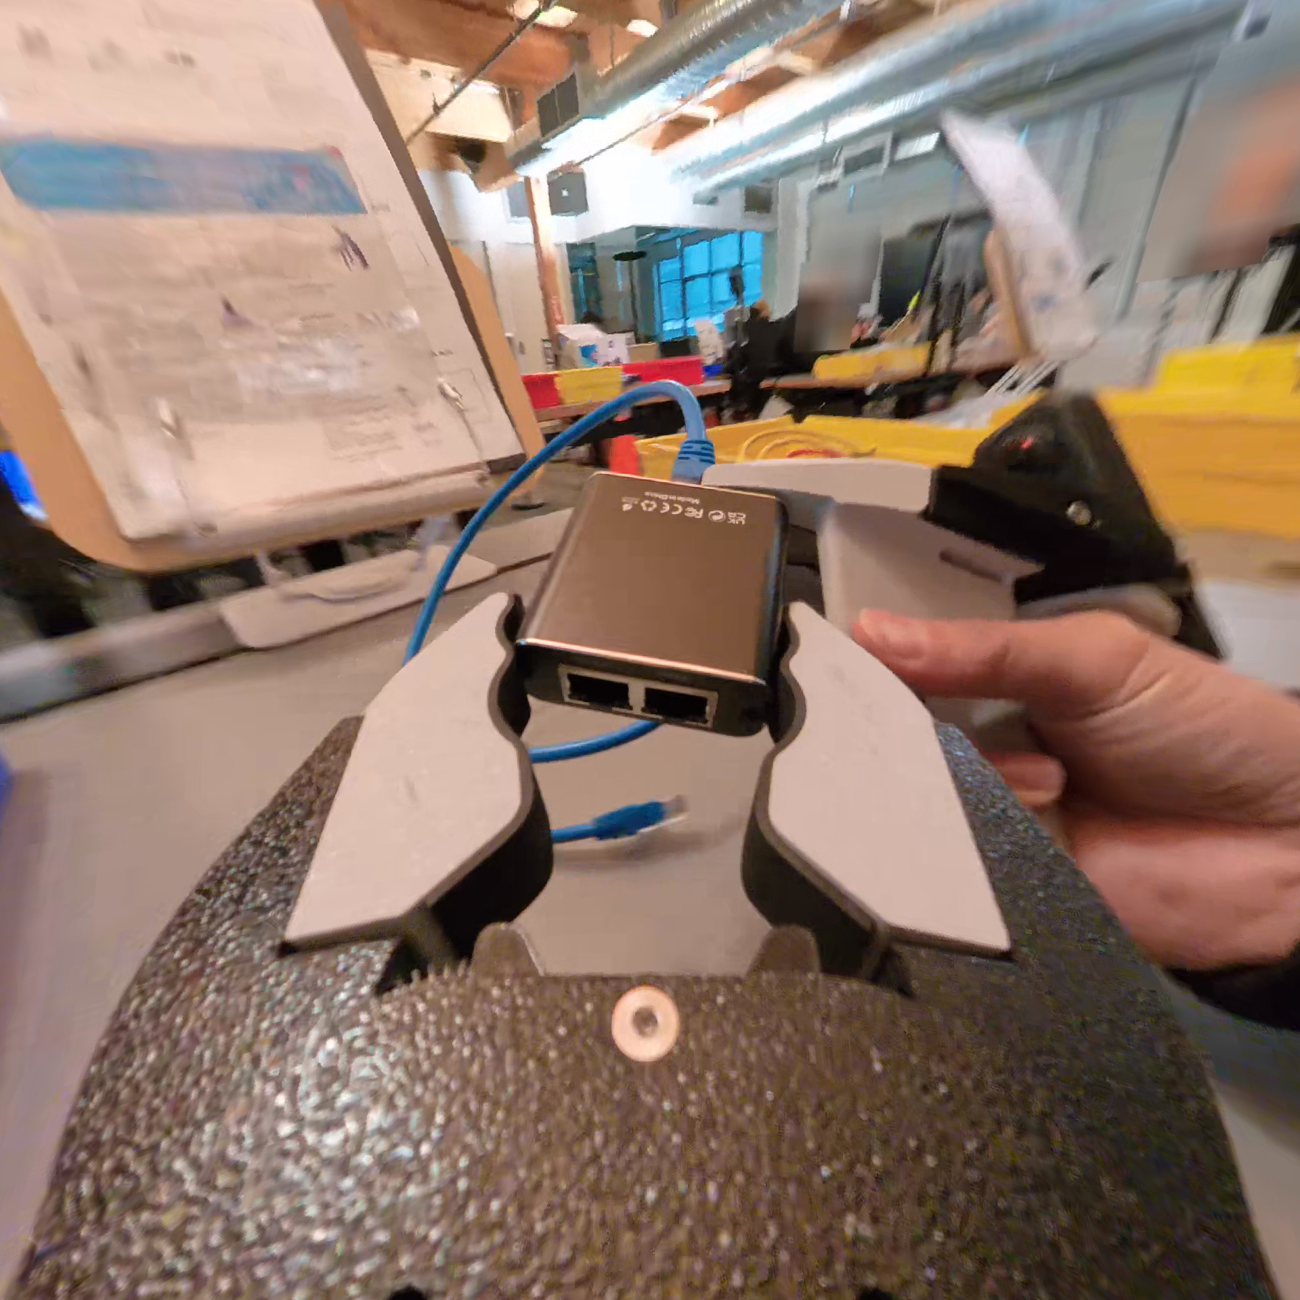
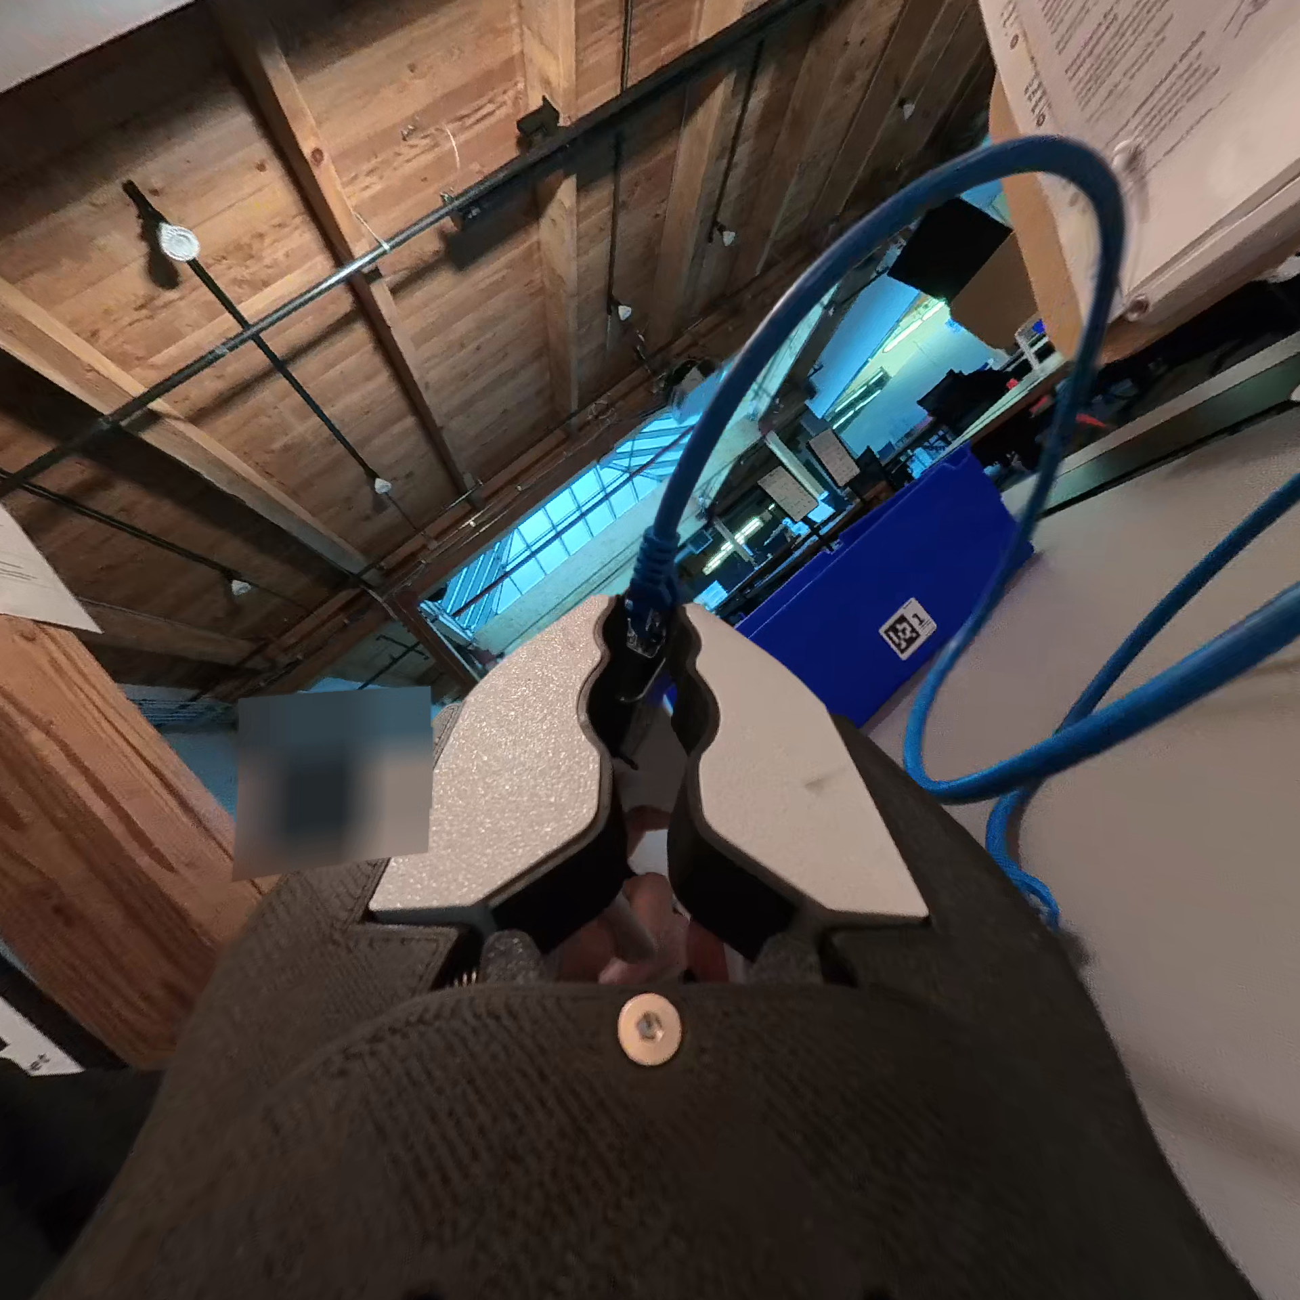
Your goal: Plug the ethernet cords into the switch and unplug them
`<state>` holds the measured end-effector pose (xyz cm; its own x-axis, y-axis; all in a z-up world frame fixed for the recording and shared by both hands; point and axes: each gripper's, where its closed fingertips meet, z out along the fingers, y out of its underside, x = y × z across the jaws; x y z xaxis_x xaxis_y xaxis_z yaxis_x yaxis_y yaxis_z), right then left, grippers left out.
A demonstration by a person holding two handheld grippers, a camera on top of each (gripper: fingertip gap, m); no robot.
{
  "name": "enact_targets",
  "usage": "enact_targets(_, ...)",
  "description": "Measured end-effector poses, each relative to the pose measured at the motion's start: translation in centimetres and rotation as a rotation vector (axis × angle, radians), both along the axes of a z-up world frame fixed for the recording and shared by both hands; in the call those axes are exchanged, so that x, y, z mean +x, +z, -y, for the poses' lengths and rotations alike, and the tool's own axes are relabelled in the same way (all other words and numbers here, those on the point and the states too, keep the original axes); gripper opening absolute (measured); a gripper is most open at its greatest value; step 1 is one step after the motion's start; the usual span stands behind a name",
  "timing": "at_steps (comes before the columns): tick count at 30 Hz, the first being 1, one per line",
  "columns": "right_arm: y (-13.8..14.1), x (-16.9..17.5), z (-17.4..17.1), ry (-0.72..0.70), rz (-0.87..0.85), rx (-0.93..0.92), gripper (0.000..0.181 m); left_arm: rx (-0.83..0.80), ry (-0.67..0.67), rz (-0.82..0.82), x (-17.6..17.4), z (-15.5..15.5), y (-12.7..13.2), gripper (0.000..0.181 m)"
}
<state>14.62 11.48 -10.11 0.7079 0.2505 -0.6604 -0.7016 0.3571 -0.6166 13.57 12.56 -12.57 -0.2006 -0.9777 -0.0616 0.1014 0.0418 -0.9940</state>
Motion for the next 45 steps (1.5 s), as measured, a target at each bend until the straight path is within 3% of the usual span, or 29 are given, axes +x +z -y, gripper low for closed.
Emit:
enact_targets(7, 1.7, 2.9, 2.8, -0.056, 0.002, 0.052, 0.014, 0.116, 0.007, 0.036, -0.4, 0.6, 0.2, 0.066)
enact_targets(9, 2.6, 3.0, 3.8, -0.073, 0.122, -0.02, 0.013, 0.135, 0.021, 0.042, -0.5, 0.1, 0.2, 0.067)
enact_targets(18, 11.7, 7.0, 13.0, -0.102, 0.445, -0.167, 0.013, 0.103, -0.006, 0.029, -0.3, -0.7, 0.0, 0.067)
enact_targets(23, 14.6, 11.3, 17.7, -0.042, 0.43, -0.14, 0.013, 0.092, -0.02, 0.019, -0.2, -0.4, -0.4, 0.066)
enact_targets(26, 12.2, 16.2, 19.9, -0.031, 0.359, -0.216, 0.013, 0.081, -0.027, 0.021, -0.3, -0.5, -0.4, 0.066)
enact_targets(29, 6.7, 20.9, 21.3, -0.039, 0.201, -0.377, 0.013, 0.073, -0.027, 0.018, -0.3, -0.8, -0.5, 0.066)
enact_targets(33, -0.5, 25.6, 23.9, -0.217, 0.069, -0.659, 0.013, 0.06, -0.037, 0.017, -0.3, -0.8, -0.5, 0.066)
enact_targets(37, -1.3, 27.8, 26.4, -0.433, 0.088, -0.761, 0.013, 0.064, -0.047, 0.017, -0.3, -0.6, -0.6, 0.067)
enact_targets(45, -2.9, 28.2, 29.3, -0.51, 0.06, -0.908, 0.013, 0.057, -0.058, 0.022, -0.4, -0.5, -0.5, 0.067)
